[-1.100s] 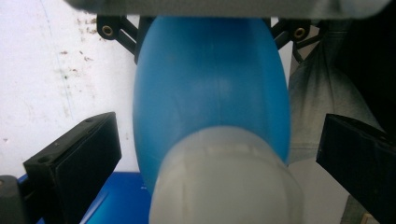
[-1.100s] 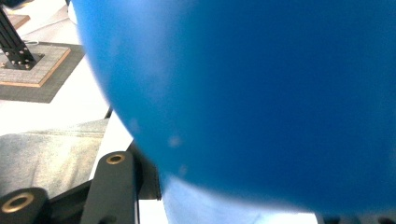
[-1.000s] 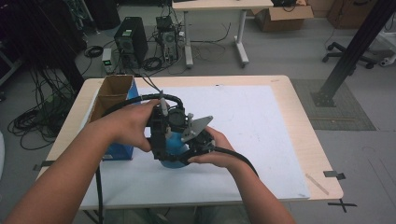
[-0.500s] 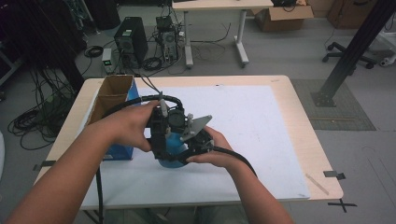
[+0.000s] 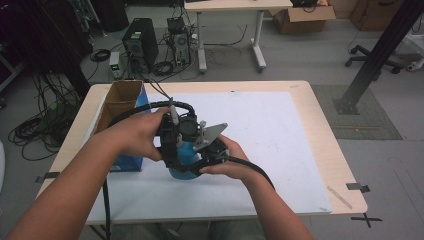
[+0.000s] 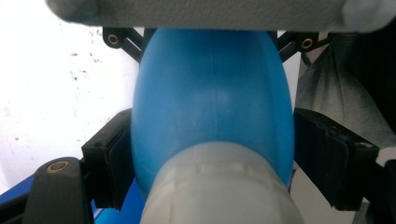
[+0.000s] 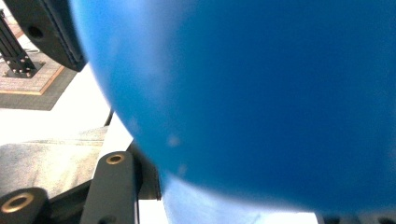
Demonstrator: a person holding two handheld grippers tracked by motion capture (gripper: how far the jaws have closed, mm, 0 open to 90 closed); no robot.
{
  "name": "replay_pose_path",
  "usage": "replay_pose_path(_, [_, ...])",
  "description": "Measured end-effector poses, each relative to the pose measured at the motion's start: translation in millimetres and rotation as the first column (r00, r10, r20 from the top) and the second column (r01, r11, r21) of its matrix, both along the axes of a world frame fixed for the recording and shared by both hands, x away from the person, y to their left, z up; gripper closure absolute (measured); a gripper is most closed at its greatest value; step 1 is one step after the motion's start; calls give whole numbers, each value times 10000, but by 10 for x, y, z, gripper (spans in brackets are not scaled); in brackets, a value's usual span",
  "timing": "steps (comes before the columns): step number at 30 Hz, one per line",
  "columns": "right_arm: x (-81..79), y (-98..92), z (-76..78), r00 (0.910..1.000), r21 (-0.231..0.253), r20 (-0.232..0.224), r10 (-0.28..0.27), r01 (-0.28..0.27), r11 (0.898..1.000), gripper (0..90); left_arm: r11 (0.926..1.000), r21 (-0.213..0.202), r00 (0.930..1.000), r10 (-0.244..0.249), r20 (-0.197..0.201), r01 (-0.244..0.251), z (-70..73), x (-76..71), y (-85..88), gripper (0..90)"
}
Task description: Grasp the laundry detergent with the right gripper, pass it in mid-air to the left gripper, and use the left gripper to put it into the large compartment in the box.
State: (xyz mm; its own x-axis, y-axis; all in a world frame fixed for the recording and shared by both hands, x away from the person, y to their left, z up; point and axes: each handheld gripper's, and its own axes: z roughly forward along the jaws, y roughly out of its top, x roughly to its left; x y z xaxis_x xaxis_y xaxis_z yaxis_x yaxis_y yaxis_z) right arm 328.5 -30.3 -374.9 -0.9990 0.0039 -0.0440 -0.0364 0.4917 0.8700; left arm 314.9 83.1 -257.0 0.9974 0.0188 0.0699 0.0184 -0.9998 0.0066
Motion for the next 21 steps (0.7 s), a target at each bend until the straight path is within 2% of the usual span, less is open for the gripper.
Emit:
replay_pose_path(9, [2, -1, 7, 10000, 148, 17, -49, 49, 9999, 451, 10000, -5, 10000, -21, 34, 21, -8, 0, -9, 240])
replay_pose_path(10, [1, -1, 7, 10000, 150, 10, -56, 56, 9999, 451, 9999, 97, 10000, -52, 68, 52, -13, -2, -12, 240])
replay_pose_path(21, [-9, -14, 9, 9999, 144, 138, -85, 83, 9999, 451, 9999, 103, 9996, -35, 292, 32, -11, -8, -30, 342])
